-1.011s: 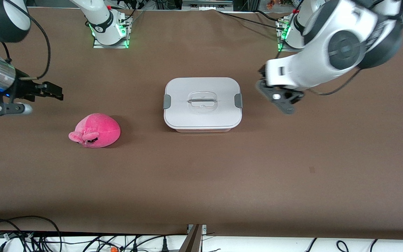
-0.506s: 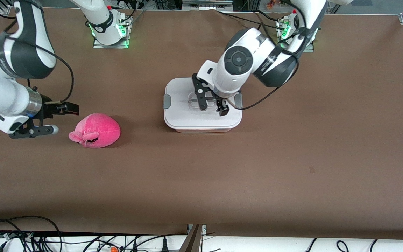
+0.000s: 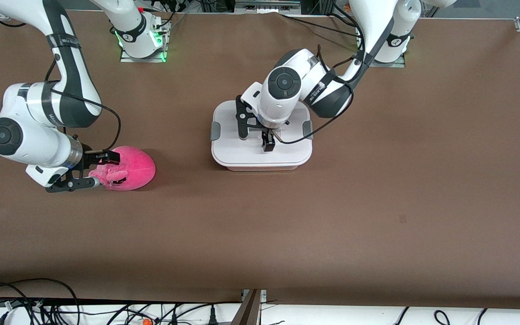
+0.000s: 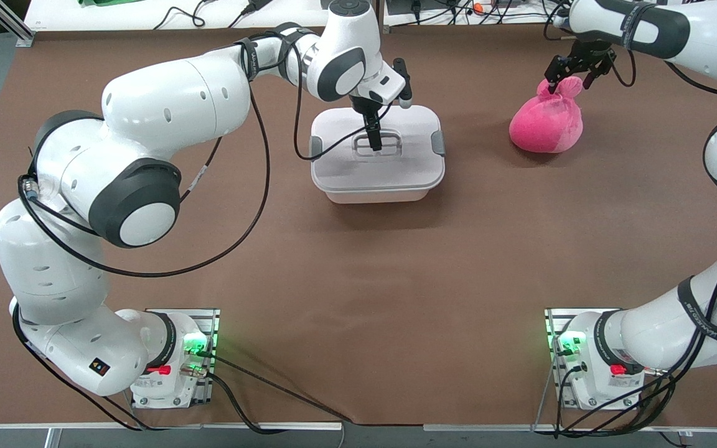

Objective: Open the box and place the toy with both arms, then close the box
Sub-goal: 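Grasp the lid handle with the left gripper while the right gripper grasps the toy, then lift the white lid off the pink box with the left gripper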

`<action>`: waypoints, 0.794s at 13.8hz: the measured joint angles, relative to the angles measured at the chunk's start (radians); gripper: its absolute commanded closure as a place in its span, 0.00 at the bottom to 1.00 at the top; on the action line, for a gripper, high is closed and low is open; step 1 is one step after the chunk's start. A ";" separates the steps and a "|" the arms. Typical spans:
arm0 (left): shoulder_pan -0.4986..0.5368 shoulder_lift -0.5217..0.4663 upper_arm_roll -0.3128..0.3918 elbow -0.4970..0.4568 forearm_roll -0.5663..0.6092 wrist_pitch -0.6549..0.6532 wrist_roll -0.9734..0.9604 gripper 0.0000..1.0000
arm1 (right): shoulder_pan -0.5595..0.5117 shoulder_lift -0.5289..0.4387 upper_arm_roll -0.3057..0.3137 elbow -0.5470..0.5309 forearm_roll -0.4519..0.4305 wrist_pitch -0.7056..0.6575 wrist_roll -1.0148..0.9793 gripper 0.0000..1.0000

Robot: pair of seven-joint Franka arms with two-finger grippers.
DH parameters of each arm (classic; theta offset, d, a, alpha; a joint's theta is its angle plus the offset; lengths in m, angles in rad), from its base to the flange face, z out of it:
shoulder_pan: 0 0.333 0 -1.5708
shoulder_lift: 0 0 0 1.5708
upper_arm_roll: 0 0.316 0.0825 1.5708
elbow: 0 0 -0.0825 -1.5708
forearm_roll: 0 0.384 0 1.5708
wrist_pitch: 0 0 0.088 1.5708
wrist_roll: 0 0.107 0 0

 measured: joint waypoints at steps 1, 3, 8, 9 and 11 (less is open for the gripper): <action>-0.002 -0.002 0.000 0.000 0.001 0.000 0.002 0.80 | 0.000 0.002 0.000 -0.022 0.000 0.031 0.000 0.01; -0.009 -0.002 0.000 -0.004 0.001 -0.001 0.005 1.00 | 0.000 0.006 0.000 -0.056 0.000 0.078 0.000 0.06; -0.015 -0.018 0.000 -0.011 0.001 -0.008 0.006 1.00 | 0.000 0.017 0.000 -0.082 0.000 0.119 -0.002 0.39; -0.016 -0.027 0.000 -0.011 0.001 -0.014 0.009 1.00 | 0.000 0.020 0.000 -0.087 0.000 0.127 -0.002 0.48; -0.016 -0.058 0.000 -0.010 0.001 -0.039 0.012 1.00 | 0.000 0.022 0.000 -0.095 0.000 0.141 -0.009 0.67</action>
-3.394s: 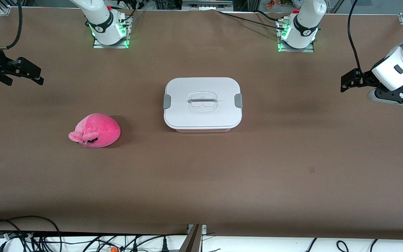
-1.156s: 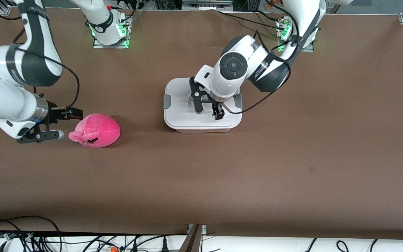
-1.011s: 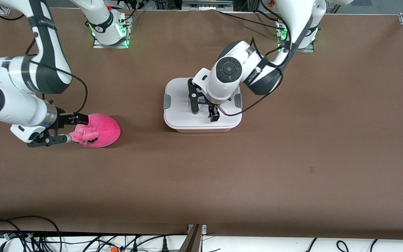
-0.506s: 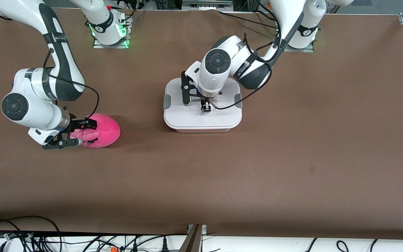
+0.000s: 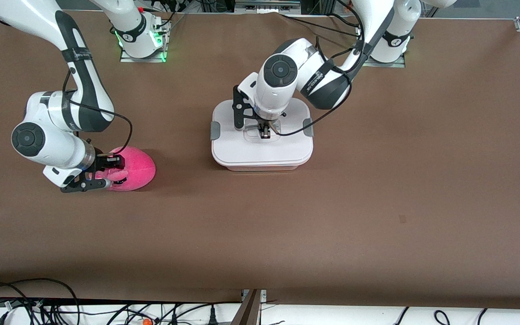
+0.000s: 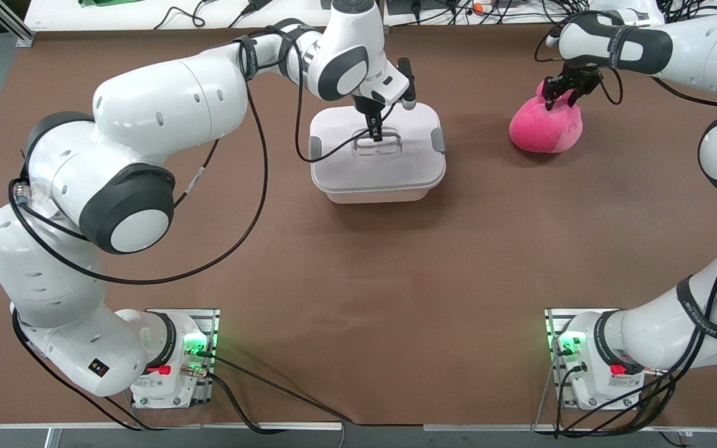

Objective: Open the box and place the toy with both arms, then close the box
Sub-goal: 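Lift the white lid off the pink box with the left gripper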

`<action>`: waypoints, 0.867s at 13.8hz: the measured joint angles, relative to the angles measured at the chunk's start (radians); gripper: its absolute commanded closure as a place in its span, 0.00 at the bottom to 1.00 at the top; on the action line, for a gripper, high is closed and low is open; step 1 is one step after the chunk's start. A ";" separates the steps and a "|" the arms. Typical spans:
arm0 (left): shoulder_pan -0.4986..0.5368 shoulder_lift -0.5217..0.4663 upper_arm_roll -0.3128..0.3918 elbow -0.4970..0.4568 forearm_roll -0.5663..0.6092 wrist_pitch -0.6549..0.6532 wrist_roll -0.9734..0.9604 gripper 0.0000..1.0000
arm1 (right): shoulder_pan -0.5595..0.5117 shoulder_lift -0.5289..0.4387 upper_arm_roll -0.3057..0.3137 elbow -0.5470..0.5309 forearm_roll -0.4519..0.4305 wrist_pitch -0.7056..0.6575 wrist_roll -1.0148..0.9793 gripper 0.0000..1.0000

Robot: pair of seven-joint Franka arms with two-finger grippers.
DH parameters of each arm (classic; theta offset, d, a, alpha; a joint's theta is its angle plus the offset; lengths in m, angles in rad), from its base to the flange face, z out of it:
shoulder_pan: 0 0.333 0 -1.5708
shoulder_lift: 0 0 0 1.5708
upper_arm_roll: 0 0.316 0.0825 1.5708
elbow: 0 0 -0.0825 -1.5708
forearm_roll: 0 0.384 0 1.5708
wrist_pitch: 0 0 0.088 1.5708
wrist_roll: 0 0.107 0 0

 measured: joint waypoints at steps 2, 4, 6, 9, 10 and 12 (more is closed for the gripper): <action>0.006 -0.057 0.003 0.005 0.000 -0.076 0.000 1.00 | 0.000 0.000 0.000 -0.001 0.000 0.002 -0.003 0.86; 0.021 -0.119 0.004 0.007 0.000 -0.155 0.000 1.00 | 0.000 0.000 0.000 -0.001 0.000 0.003 -0.003 0.96; 0.049 -0.168 0.008 0.009 0.000 -0.242 0.000 1.00 | 0.000 -0.001 0.000 -0.001 0.000 0.003 -0.020 1.00; 0.156 -0.204 0.019 0.010 0.051 -0.425 0.072 1.00 | -0.001 -0.012 -0.002 0.005 0.000 0.002 -0.108 1.00; 0.208 -0.203 0.021 0.010 0.076 -0.449 0.136 1.00 | -0.001 -0.019 -0.002 0.011 0.000 0.000 -0.137 1.00; 0.317 -0.197 0.027 0.008 0.097 -0.475 0.297 1.00 | 0.000 -0.042 -0.002 0.029 0.000 -0.018 -0.204 1.00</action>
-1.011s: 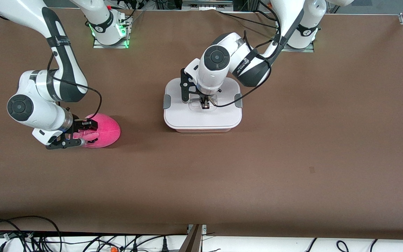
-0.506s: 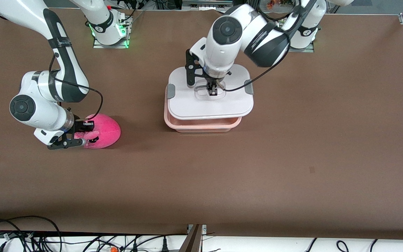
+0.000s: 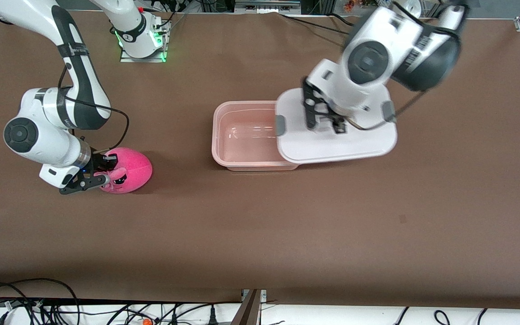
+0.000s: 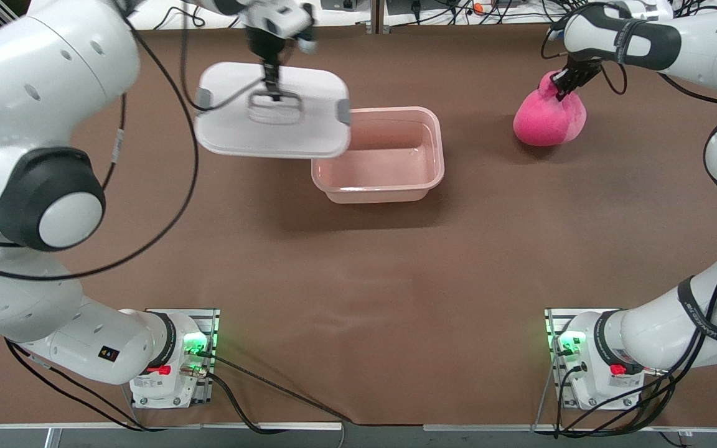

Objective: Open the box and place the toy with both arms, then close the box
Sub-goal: 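Lift the white lid off the pink box with the left gripper, then lower the pink plush toy into the open box with the right gripper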

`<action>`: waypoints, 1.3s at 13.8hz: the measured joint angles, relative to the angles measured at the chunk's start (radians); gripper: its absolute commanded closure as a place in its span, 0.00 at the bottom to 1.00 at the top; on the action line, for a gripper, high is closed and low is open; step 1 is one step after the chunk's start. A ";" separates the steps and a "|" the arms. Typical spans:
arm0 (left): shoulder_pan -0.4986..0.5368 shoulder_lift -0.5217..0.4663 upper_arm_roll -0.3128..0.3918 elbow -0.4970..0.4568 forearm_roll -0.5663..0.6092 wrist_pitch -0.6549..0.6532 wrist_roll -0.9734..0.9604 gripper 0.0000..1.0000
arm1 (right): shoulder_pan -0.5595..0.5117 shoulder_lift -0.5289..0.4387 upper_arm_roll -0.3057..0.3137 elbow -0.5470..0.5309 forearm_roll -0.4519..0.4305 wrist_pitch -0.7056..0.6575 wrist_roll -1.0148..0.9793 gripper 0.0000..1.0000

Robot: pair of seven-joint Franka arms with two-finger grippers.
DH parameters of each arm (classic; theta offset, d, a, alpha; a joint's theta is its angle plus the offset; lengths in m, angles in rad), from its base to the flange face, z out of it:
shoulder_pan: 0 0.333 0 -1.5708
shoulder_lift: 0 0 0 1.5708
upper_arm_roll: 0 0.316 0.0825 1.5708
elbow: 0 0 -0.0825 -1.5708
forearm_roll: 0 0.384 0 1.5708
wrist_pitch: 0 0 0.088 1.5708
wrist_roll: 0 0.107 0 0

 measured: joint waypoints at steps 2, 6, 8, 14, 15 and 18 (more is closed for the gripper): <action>0.104 0.009 0.003 -0.001 0.024 -0.014 0.158 1.00 | 0.001 -0.030 0.014 0.046 0.000 -0.096 -0.068 1.00; 0.224 0.019 0.003 -0.001 0.062 -0.054 0.324 1.00 | 0.032 -0.065 0.144 0.234 0.000 -0.391 -0.131 1.00; 0.237 0.023 0.002 -0.001 0.110 -0.070 0.344 1.00 | 0.098 -0.068 0.206 0.304 0.000 -0.459 -0.132 1.00; 0.235 0.058 -0.011 0.000 0.153 -0.072 0.348 1.00 | 0.412 -0.041 0.246 0.394 -0.168 -0.469 -0.174 1.00; 0.235 0.058 -0.012 0.000 0.153 -0.072 0.349 1.00 | 0.444 -0.021 0.246 0.406 -0.178 -0.469 -0.184 1.00; 0.235 0.058 -0.014 0.002 0.153 -0.072 0.352 1.00 | 0.518 0.057 0.246 0.427 -0.218 -0.466 -0.193 1.00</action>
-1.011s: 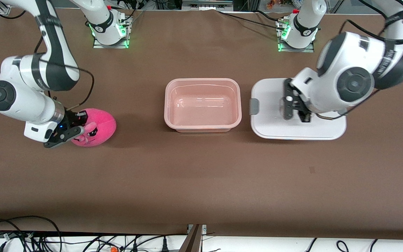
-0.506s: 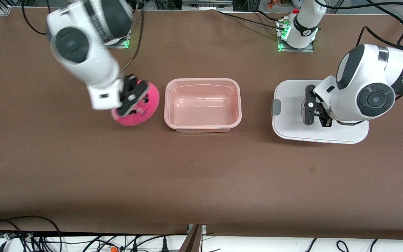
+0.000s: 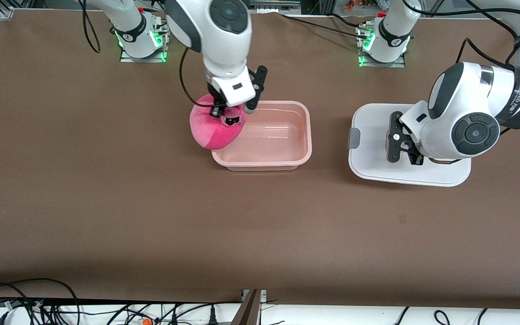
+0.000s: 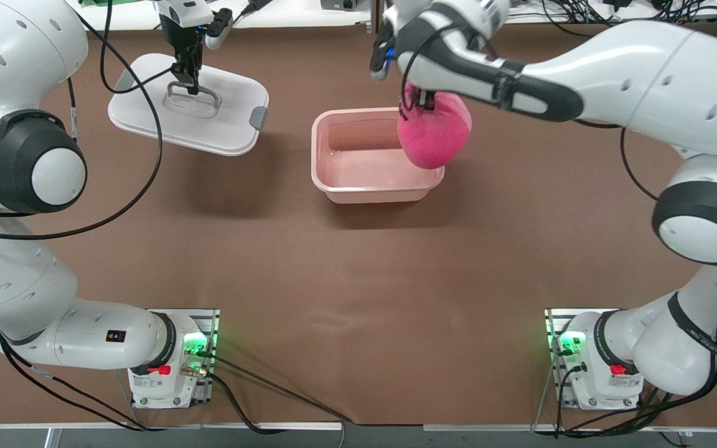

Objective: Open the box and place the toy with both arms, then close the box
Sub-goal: 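Lower the pink plush toy into the open box with the right gripper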

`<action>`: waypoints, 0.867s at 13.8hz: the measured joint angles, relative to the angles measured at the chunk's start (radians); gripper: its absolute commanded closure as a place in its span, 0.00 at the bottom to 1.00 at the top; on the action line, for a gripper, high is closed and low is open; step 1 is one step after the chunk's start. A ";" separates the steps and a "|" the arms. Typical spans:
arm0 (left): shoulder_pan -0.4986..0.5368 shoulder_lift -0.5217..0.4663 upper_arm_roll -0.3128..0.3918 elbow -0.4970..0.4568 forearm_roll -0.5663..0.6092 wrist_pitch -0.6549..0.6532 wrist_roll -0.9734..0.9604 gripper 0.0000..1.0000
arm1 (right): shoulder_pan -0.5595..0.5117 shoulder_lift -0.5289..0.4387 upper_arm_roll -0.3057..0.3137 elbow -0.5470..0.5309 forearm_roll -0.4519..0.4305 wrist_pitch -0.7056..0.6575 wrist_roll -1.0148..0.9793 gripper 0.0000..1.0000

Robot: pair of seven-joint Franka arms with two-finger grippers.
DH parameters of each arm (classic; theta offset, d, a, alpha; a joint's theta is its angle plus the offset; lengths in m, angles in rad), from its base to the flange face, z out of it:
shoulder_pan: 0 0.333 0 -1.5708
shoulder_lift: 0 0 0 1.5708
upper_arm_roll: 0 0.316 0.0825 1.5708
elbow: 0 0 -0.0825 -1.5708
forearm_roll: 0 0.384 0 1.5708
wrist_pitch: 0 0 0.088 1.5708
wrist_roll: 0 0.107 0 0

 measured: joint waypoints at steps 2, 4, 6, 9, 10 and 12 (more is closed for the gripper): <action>-0.001 0.000 -0.001 0.000 0.000 0.000 0.001 1.00 | 0.030 0.052 -0.001 0.023 -0.018 0.002 0.000 1.00; -0.001 0.000 -0.001 0.000 0.000 -0.001 0.001 1.00 | 0.040 0.089 -0.002 0.055 -0.020 0.002 0.000 1.00; -0.001 0.000 -0.001 0.000 0.000 -0.001 0.002 1.00 | 0.054 0.113 -0.002 0.092 -0.020 0.002 0.000 1.00; 0.000 0.000 -0.001 0.000 0.000 -0.002 0.002 1.00 | 0.073 0.136 -0.002 0.126 -0.020 0.002 0.006 1.00; 0.000 0.000 -0.001 0.000 0.000 -0.003 0.002 1.00 | 0.077 0.143 -0.002 0.131 -0.020 0.001 0.011 1.00; -0.001 0.000 -0.001 0.000 0.000 -0.003 0.002 1.00 | 0.083 0.165 -0.004 0.132 -0.030 0.002 0.015 1.00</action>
